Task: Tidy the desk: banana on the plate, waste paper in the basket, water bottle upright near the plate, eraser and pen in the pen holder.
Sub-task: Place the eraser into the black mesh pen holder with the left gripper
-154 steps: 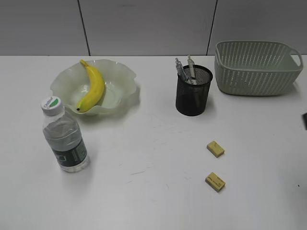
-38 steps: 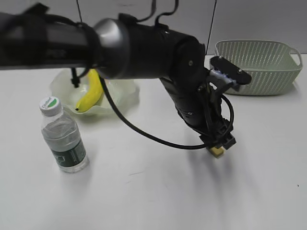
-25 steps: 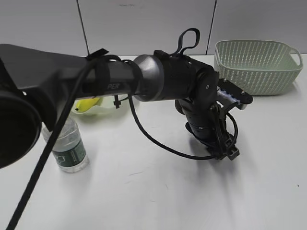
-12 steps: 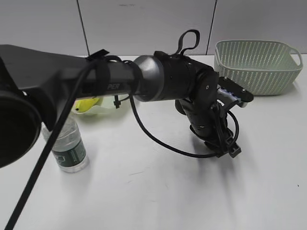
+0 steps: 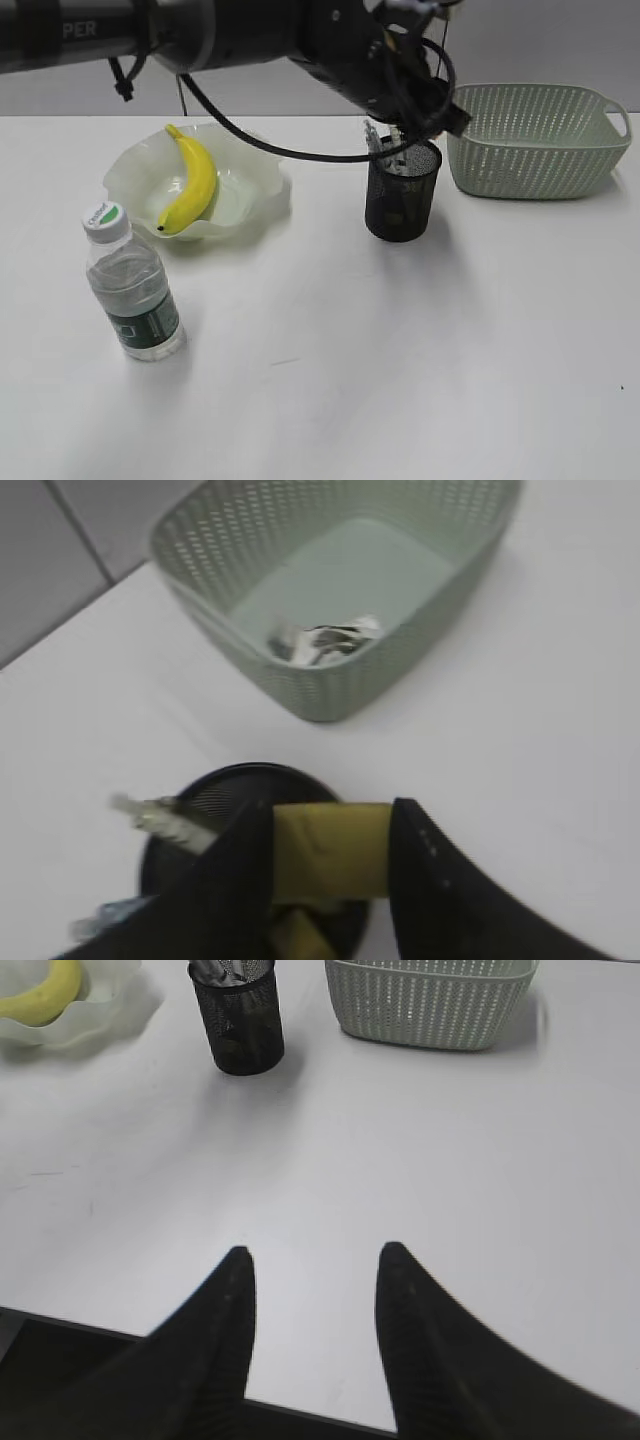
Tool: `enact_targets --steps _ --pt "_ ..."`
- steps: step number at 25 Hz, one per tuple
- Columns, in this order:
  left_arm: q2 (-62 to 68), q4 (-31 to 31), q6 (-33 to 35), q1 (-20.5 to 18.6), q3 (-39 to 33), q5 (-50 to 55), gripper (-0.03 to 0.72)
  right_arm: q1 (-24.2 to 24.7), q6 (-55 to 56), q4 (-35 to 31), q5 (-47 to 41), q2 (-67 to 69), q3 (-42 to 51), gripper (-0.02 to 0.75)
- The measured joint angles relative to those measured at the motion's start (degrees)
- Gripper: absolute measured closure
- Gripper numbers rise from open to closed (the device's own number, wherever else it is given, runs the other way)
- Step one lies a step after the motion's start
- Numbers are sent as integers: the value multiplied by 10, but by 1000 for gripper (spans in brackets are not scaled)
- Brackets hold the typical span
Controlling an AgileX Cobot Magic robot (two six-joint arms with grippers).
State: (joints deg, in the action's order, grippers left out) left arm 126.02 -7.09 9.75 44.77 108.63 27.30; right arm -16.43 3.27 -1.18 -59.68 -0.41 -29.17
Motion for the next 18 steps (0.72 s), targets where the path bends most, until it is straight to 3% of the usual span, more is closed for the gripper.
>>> enact_targets --steps 3,6,11,13,16,18 --pt "13 -12 -1 -30 -1 -19 423 0 0 0 0 0 0 408" --pt "22 -12 -1 -37 -2 -32 423 0 0 0 0 0 0 408" --pt "23 -12 -1 -36 -2 -39 256 0 0 0 0 -1 0 408" --pt "23 -12 -1 -36 -2 -33 230 0 0 0 0 -1 0 408" --pt "17 -12 -1 -36 -2 -4 225 0 0 0 0 -1 0 408" --pt "0 -12 -1 -36 -16 14 275 0 1 0 0 -1 0 408"
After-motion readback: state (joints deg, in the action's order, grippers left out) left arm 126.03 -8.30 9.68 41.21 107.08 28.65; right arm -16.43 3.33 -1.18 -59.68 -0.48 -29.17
